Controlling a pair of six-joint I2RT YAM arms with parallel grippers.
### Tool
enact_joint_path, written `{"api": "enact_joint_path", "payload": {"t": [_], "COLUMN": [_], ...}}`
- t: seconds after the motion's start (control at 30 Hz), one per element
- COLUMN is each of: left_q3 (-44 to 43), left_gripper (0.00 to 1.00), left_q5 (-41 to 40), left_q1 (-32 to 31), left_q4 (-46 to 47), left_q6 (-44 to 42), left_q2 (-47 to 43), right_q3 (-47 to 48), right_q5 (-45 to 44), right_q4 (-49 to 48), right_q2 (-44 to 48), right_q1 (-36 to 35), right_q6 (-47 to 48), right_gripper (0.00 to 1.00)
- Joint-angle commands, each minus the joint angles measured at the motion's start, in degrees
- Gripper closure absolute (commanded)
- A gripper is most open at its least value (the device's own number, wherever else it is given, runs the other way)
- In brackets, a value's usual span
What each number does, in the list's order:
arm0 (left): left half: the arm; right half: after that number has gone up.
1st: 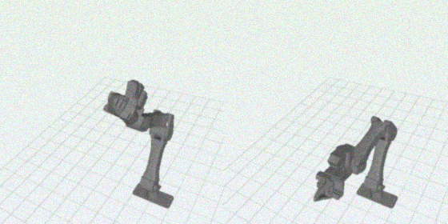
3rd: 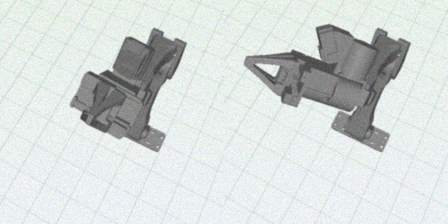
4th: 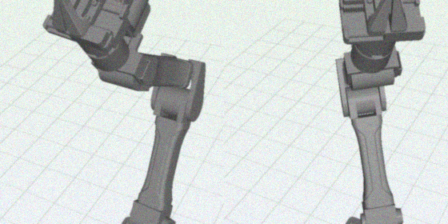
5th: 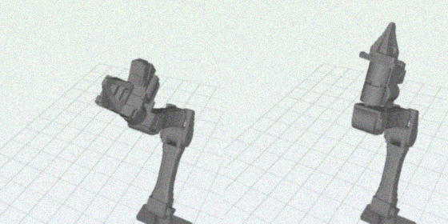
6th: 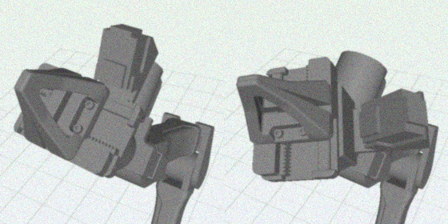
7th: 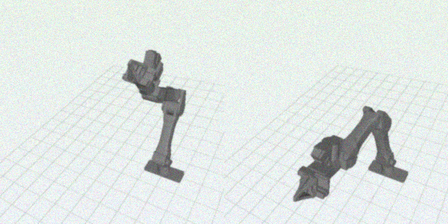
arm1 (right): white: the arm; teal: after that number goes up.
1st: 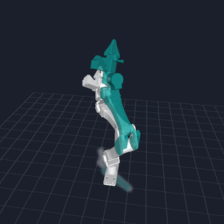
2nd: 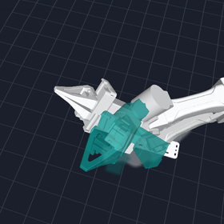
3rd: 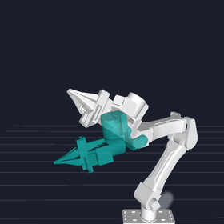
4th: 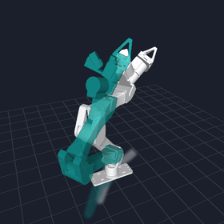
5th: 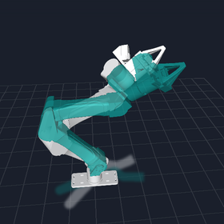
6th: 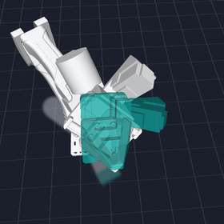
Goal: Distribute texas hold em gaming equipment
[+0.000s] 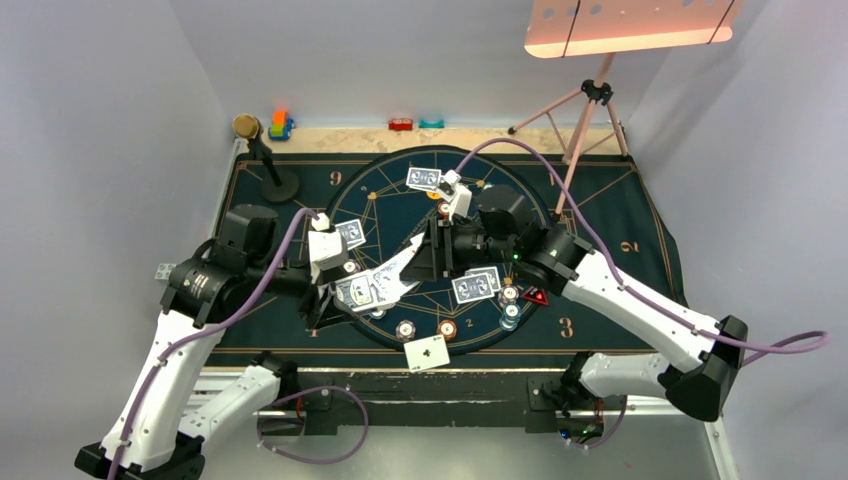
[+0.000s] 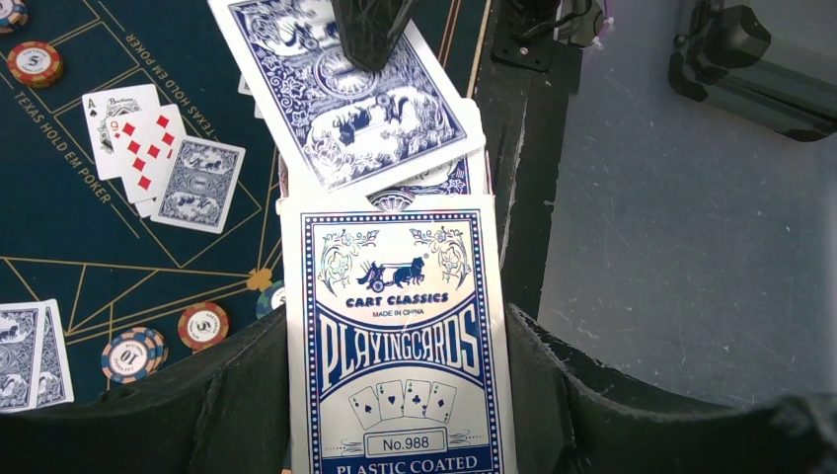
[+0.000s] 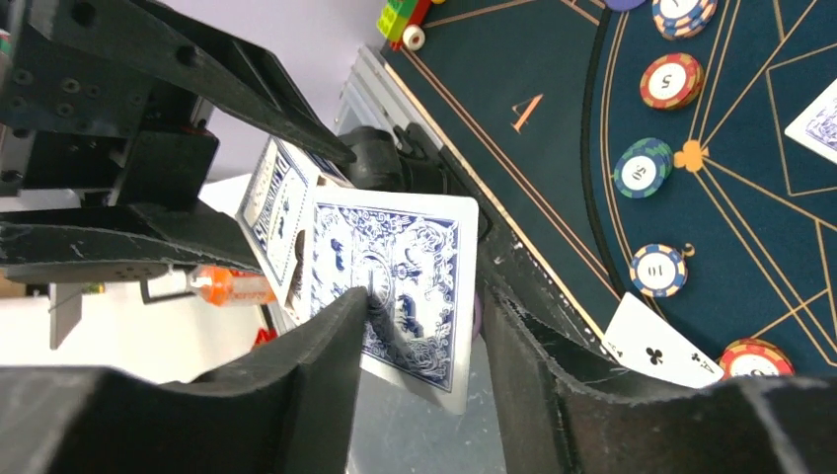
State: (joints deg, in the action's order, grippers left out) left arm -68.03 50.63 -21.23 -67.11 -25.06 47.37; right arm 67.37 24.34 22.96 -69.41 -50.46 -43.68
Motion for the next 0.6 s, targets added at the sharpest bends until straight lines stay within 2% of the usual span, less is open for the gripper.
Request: {"api": "enact_joint_path", "payload": {"t": [0.0, 0.2, 0.33, 0.43, 0.57], "left_q3": [-0.8, -0.7, -0.5, -0.3, 0.0], "left_gripper": [1.0, 1.0, 1.0, 1.0, 1.0], "left_q5": [2.3, 2.3, 2.1, 1.9, 1.9], "left_q1": [0.4, 0.4, 0.4, 0.4, 0.4], "left_q4": [2.0, 2.0, 2.1, 2.1, 2.1], "left_q6": [0.1, 0.1, 0.0, -0.1, -0.2], "left_q2": [-0.7, -0.8, -0.8, -0.8, -0.9], "right_q3": [1.3, 1.3, 0.7, 0.7, 0.9], "right_q5": [-1.8, -1.8, -1.3, -1.2, -1.1], "right_q4": [-1.4, -1.1, -1.3, -0.7, 0.8], "right_q2": [3.0, 5.1, 6.6, 7.2, 8.4], "right_q1": [0.9, 2.9, 4.5, 6.2, 11.3], "right_q6": [-1.1, -1.9, -2.4, -2.3, -1.3], "right_gripper": [0.54, 0.8, 0.93, 0.98, 1.0]}}
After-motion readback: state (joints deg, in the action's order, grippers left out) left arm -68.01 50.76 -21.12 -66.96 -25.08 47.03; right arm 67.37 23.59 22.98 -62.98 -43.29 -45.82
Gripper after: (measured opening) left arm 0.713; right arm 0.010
